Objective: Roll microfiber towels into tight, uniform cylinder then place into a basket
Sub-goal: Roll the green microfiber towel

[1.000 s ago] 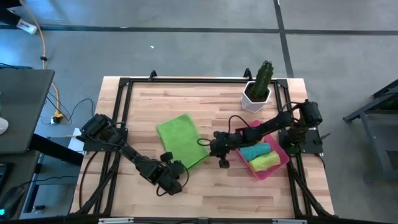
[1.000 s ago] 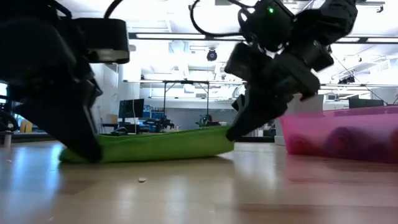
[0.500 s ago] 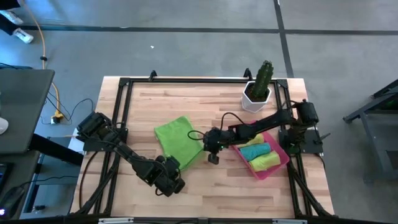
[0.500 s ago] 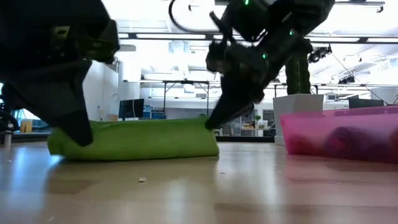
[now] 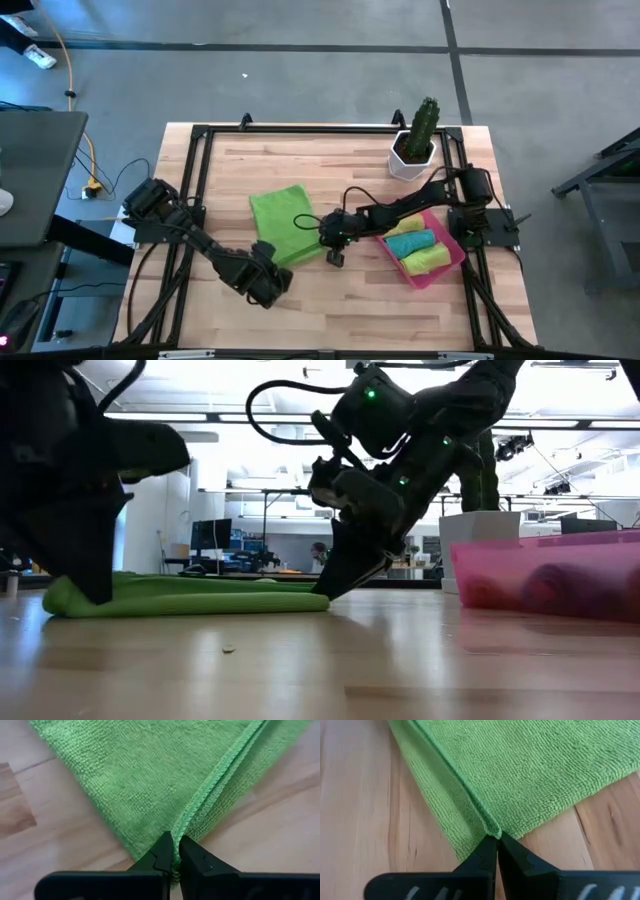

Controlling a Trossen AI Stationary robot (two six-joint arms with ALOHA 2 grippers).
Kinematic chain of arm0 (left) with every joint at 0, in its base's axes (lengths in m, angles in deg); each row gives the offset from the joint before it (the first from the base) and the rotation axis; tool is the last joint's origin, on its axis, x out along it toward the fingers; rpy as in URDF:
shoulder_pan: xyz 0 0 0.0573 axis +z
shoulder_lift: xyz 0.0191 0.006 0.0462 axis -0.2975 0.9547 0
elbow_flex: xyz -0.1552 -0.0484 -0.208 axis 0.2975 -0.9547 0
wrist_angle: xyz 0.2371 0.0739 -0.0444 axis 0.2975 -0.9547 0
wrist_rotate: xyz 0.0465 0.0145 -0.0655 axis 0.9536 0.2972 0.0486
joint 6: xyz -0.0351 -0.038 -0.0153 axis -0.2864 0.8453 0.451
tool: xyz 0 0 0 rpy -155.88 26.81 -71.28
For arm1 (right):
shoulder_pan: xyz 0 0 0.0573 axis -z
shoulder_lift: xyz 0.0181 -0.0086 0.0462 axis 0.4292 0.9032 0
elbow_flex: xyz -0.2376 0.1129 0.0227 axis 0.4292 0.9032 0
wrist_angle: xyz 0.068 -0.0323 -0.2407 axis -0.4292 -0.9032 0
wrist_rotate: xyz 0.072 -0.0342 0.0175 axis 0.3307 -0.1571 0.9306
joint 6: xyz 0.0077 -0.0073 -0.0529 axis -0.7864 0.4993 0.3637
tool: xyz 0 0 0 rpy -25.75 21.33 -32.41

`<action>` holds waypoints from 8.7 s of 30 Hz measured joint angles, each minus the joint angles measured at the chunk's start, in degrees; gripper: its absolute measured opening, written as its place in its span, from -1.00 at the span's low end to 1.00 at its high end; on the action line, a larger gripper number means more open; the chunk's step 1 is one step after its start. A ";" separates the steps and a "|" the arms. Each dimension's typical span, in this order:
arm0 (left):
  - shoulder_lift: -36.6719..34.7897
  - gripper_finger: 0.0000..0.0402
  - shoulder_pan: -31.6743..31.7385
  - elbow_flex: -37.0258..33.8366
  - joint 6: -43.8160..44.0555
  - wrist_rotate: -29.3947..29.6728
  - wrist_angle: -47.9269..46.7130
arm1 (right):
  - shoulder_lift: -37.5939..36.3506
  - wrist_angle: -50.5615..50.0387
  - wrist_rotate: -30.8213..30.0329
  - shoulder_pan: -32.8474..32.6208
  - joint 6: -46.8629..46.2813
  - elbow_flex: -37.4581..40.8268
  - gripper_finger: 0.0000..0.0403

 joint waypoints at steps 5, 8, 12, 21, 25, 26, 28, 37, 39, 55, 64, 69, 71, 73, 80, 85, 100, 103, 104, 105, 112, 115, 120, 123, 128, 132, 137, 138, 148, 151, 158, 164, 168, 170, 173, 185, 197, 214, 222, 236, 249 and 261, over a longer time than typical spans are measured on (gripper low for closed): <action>0.15 -0.96 0.91 -1.13 -0.08 -0.89 -0.03 | -0.13 -0.38 0.00 -0.01 2.55 -0.02 -0.97; 0.31 -0.96 1.61 -1.46 -0.45 -0.85 0.03 | -0.13 -0.49 0.04 -0.11 2.98 0.00 -0.86; 0.70 -0.96 2.22 -1.46 -2.28 -1.34 0.01 | -0.55 -1.18 0.20 -0.15 5.14 0.03 -0.65; 0.85 -0.96 2.42 -1.51 -3.03 -3.35 0.06 | -10.27 -7.84 -0.12 -0.53 18.66 0.29 -0.44; 0.87 -0.96 2.42 -1.54 -3.05 -3.33 0.10 | -10.78 -6.08 0.16 -3.73 28.72 0.38 -0.44; 0.89 -0.96 2.42 -1.57 -3.03 -3.33 0.19 | -10.34 -5.26 0.35 -4.48 30.24 0.40 -0.44; 0.90 -0.96 2.42 -1.56 -3.05 -3.39 0.25 | -9.25 -3.85 0.04 -5.57 32.75 0.42 -0.44; 0.94 -0.96 2.42 -1.61 -3.05 -3.79 0.54 | -3.03 4.80 -3.25 -6.49 39.44 0.44 -0.43; 0.94 -0.96 2.39 -1.61 -3.05 -3.81 0.61 | -2.05 5.47 -3.58 -6.45 41.22 0.44 -0.41; 1.03 -0.96 2.06 -1.65 -3.89 -1.63 1.56 | 2.89 8.01 -5.83 -4.87 40.60 0.16 -0.24; 1.12 -0.91 1.79 0.78 -7.54 -3.35 2.85 | 3.78 7.77 -5.72 -4.87 36.21 0.14 -0.40; 1.16 -0.81 1.70 3.49 -13.02 -3.64 2.65 | 3.87 6.85 -4.41 -4.90 34.37 0.18 -0.73; 1.16 -0.76 1.73 4.05 -15.98 -3.32 2.38 | 3.89 6.43 -3.52 -4.88 34.31 0.18 -0.88; 1.07 -0.72 1.76 4.60 -20.35 -3.00 2.01 | 3.89 6.05 -2.76 -4.84 33.97 0.18 -0.96; 0.94 -0.58 1.89 7.50 -46.38 -3.28 -6.54 | 3.92 5.66 -1.75 -4.81 30.79 0.18 -0.96; 0.92 -0.57 1.91 10.10 -60.71 -3.27 -8.82 | 3.91 5.51 -0.47 -4.51 28.48 0.22 -0.99; 0.74 -0.56 3.72 14.04 -73.00 -11.33 -23.14 | 3.91 5.42 2.95 -2.60 23.37 0.29 -0.99; 0.74 -0.56 4.11 14.04 -71.11 -15.41 -23.67 | 3.91 5.47 2.91 -2.60 22.38 0.29 -0.99; 0.74 -0.56 4.13 14.04 -71.09 -16.06 -23.32 | 3.91 5.48 2.91 -2.60 21.97 0.29 -0.99; 0.74 -0.56 4.14 14.04 -71.11 -16.81 -22.94 | 3.93 5.48 2.89 -2.60 21.73 0.29 -0.99; 0.74 -0.56 2.26 17.33 -73.53 -16.24 -18.65 | 3.93 5.49 2.82 -2.62 20.69 0.29 -0.99; 0.74 -0.56 1.60 17.29 -75.93 -13.69 -13.27 | 3.93 5.51 2.82 -2.60 20.29 0.29 -0.99; 2.88 -0.43 1.86 15.40 -77.63 -11.15 -10.85 | 3.92 5.52 2.83 -2.60 20.03 0.29 -0.99; 3.49 -0.29 2.50 14.65 -77.59 -10.29 -10.67 | 3.93 5.60 3.49 -2.60 19.05 0.31 -0.99; 3.54 -0.08 3.45 11.97 -76.92 -7.27 -11.09 | 3.93 5.68 4.42 -2.58 18.96 0.31 -0.99; 3.54 0.00 3.92 8.69 -76.53 -10.64 -8.39 | 3.93 5.68 4.55 -2.58 18.89 0.31 -0.99; 3.20 0.00 4.08 4.99 -75.28 -13.74 -3.59 | 3.93 5.71 4.59 -2.58 18.89 0.31 -0.99; 3.17 0.00 4.08 4.67 -74.87 -13.52 -3.35 | 3.93 5.71 4.59 -2.60 18.91 0.31 -0.99; 1.58 0.00 4.16 9.00 -70.65 -7.58 -15.23 | 3.93 5.90 4.70 -2.60 18.87 0.39 -0.99; 1.55 0.00 3.56 10.94 -71.32 -8.64 -14.68 | 3.93 6.12 4.66 -2.60 18.89 0.42 -0.99; 1.42 0.00 1.79 12.99 -75.94 -8.12 -6.32 | 3.93 6.27 4.66 -2.62 18.91 0.44 -0.99; 1.42 -0.01 1.10 13.01 -79.36 -6.12 -3.87 | 3.93 6.23 4.64 -2.62 18.89 0.42 -0.99; 1.42 0.00 1.57 11.26 -79.85 -5.49 -1.77 | 3.93 6.21 4.63 -2.62 18.90 0.40 -0.99; 1.42 0.00 1.88 9.24 -79.11 -5.50 0.42 | 3.93 6.21 4.63 -2.62 18.91 0.40 -0.99; 1.42 0.00 2.31 6.79 -78.75 -6.00 0.16 | 3.93 6.20 4.63 -2.62 18.91 0.40 -0.99; 1.31 -0.01 3.05 0.91 -73.88 -6.22 3.87 | 3.93 6.19 4.63 -2.62 19.00 0.38 -0.99; 1.02 -0.88 3.02 0.21 -66.94 -6.16 5.56 | 3.93 6.24 4.63 -2.62 19.05 0.32 -0.99; -7.41 -0.95 6.65 0.09 -41.69 -17.38 3.16 | 4.37 -13.05 15.96 -1.46 3.49 -11.86 -0.99; -7.43 -0.95 7.46 -8.04 -25.36 -19.58 8.75 | 4.43 -11.57 8.17 -1.28 -1.59 -12.24 -0.99; -7.78 -0.95 7.66 -13.63 -22.38 -21.44 20.76 | 3.19 -15.72 2.16 -1.36 19.70 -14.53 -0.48; -7.72 -0.95 7.70 -13.70 -24.01 -23.07 20.64 | 2.32 -19.11 -3.22 -10.08 42.36 -16.89 -0.45; -7.58 -0.95 7.92 -13.87 -24.03 -23.90 22.63 | 4.21 -17.96 -8.22 -9.65 36.84 -16.87 -0.51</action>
